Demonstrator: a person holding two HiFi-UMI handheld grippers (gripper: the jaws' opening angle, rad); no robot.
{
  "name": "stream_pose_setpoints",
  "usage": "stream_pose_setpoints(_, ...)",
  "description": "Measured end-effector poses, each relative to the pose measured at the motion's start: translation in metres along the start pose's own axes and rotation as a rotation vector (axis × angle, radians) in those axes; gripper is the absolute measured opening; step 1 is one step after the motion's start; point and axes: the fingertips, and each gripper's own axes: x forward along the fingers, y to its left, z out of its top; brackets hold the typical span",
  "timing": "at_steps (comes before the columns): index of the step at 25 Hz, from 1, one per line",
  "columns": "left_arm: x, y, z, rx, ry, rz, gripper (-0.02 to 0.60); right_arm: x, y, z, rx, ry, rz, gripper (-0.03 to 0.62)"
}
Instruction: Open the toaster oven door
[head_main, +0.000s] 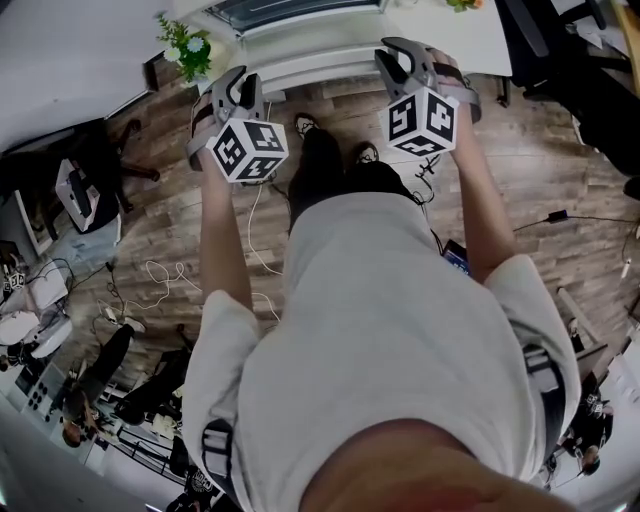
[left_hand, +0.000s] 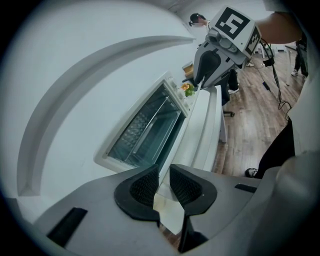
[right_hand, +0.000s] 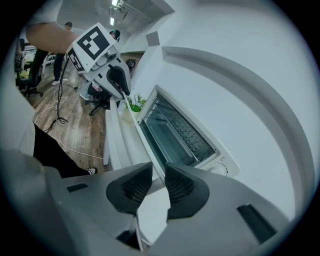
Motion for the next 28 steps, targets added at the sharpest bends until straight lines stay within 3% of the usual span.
stream_pose_setpoints(28,-0.002,-0.027,-0.010,-0.024,0.020,-0.037,0.084,-0.004,0.025,-0.015,0.015,0.021,0.028,0.079)
